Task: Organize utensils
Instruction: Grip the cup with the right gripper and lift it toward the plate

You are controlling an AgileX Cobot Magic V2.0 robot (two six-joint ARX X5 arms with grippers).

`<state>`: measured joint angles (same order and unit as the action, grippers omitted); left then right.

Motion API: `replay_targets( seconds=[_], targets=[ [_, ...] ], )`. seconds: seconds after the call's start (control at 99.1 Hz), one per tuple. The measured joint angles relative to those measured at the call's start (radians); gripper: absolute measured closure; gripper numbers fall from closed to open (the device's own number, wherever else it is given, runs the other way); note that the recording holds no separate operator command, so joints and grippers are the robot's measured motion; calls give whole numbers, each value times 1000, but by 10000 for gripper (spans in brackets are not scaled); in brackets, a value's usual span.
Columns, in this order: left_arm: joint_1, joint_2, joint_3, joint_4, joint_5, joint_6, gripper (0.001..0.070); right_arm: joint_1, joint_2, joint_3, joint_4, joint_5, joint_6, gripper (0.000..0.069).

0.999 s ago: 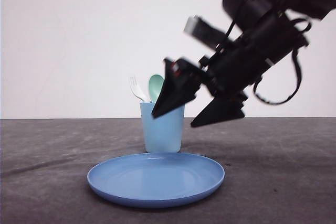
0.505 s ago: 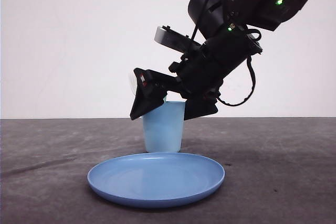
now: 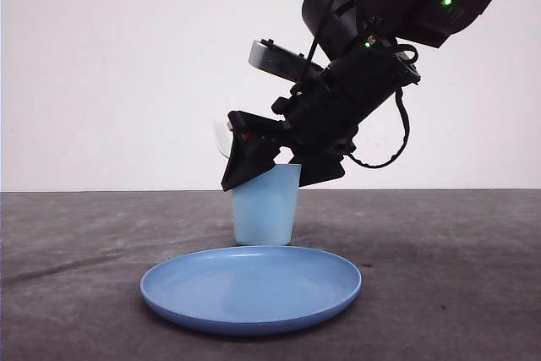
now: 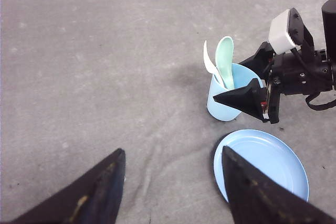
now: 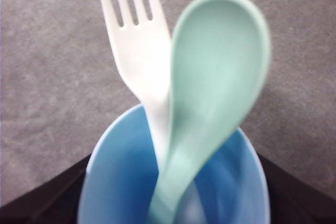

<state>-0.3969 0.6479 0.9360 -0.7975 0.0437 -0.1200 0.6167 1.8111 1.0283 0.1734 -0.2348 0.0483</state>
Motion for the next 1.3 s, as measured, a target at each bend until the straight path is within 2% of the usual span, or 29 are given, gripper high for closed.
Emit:
replay_targets(
  seconds=[0.101, 0.313, 0.525, 0.757, 0.959, 1.302],
  targets=[
    [0, 0, 0, 0, 0, 0, 359, 0, -27, 0, -47, 6, 0, 226],
    [0, 0, 0, 0, 0, 0, 359, 4, -186, 0, -183, 74, 1, 226],
    [0, 0, 0, 0, -22, 0, 359, 41, -293, -18, -338, 90, 1, 226],
    [0, 0, 0, 0, -23, 0, 359, 169, -438, -150, -341, 135, 12, 226],
    [0, 1, 0, 0, -23, 0, 359, 274, -464, -210, -330, 228, 19, 226],
    [0, 1, 0, -1, -23, 0, 359, 319, -463, -337, -80, 239, 64, 226]
  ],
)
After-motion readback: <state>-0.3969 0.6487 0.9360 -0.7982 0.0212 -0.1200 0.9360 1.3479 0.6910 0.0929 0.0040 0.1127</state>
